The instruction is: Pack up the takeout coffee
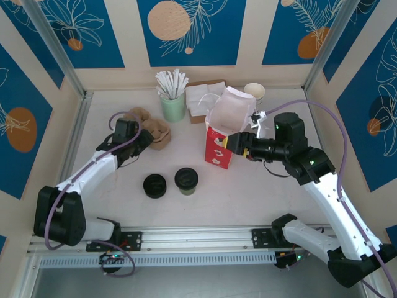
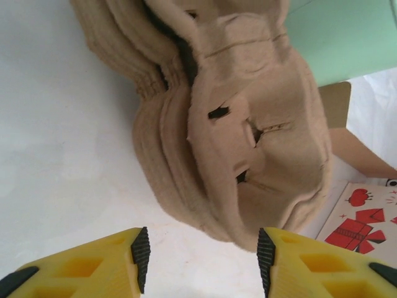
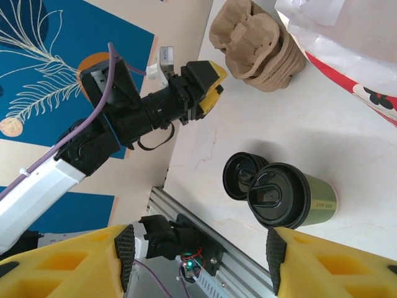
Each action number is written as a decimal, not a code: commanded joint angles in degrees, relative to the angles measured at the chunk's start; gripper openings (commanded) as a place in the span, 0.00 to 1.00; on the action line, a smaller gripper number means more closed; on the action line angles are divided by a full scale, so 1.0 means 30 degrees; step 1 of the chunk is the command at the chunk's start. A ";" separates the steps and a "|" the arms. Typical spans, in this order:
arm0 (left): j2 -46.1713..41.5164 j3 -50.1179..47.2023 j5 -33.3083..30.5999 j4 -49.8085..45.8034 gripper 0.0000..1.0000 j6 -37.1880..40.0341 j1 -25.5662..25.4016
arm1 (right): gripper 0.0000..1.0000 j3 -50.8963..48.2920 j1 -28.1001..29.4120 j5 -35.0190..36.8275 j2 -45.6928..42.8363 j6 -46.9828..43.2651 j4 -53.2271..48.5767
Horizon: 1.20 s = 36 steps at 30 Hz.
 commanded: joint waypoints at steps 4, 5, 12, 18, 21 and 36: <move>0.0917 0.0957 0.0538 0.1091 0.47 -0.0308 0.0343 | 0.60 0.0115 -0.0835 -0.1907 0.0025 -0.0577 0.0060; 0.1020 0.0986 0.0595 0.1217 0.46 -0.0359 0.0340 | 0.60 0.0076 -0.0951 -0.1975 0.0027 -0.0577 0.0060; 0.1688 0.1297 0.0707 0.1577 0.44 -0.0508 0.0340 | 0.60 0.0057 -0.1483 -0.2368 0.0013 -0.0635 0.0031; 0.2063 0.1572 0.0656 0.1743 0.41 -0.0617 0.0347 | 0.60 -0.0047 -0.1797 -0.2591 -0.0026 -0.0610 -0.0021; 0.2209 0.1532 0.0656 0.1927 0.40 -0.0750 0.0367 | 0.60 -0.0116 -0.1949 -0.2658 -0.0072 -0.0606 -0.0070; 0.2361 0.1104 0.0539 0.3026 0.29 -0.1703 0.0373 | 0.60 -0.0279 -0.2636 -0.2922 -0.0495 -0.0547 -0.0438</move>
